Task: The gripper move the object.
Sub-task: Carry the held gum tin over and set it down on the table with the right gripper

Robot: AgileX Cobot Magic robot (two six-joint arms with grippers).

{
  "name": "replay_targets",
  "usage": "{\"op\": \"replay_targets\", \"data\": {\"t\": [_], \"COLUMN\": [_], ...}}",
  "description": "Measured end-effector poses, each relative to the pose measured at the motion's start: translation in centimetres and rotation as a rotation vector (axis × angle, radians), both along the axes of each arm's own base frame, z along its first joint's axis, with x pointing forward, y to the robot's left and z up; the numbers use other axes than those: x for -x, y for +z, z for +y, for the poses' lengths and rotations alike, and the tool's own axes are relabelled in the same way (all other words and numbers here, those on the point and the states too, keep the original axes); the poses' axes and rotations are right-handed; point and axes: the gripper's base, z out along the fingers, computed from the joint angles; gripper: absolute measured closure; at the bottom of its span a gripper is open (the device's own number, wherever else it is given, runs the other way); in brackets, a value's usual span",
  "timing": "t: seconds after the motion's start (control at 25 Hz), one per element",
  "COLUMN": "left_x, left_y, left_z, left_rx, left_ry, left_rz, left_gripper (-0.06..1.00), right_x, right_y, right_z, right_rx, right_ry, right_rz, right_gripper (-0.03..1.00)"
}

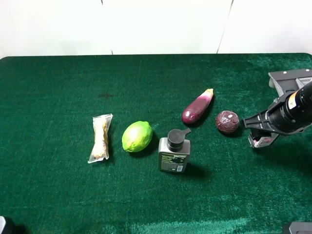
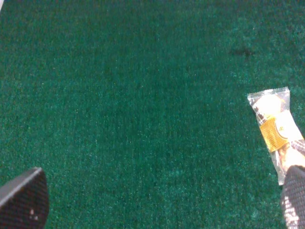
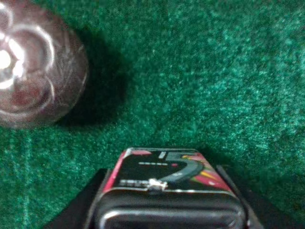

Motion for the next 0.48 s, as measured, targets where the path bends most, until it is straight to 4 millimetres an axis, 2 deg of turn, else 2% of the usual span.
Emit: {"op": "replay_targets", "data": {"t": [0.2, 0.48], "left_x": [0.0, 0.0], "left_y": [0.0, 0.0], "left_z": [0.0, 0.0], "left_rx": [0.0, 0.0], "left_ry": [0.0, 0.0], "left_rz": [0.0, 0.0], "left_gripper": [-0.05, -0.05], "right_x": [0.75, 0.69], "right_y": [-0.79, -0.8], "right_z": [-0.03, 0.03], "right_rx": [-0.023, -0.03], "right_ry": [0.011, 0.015], "right_rz": [-0.023, -0.038], "right_gripper": [0.63, 0.63]}}
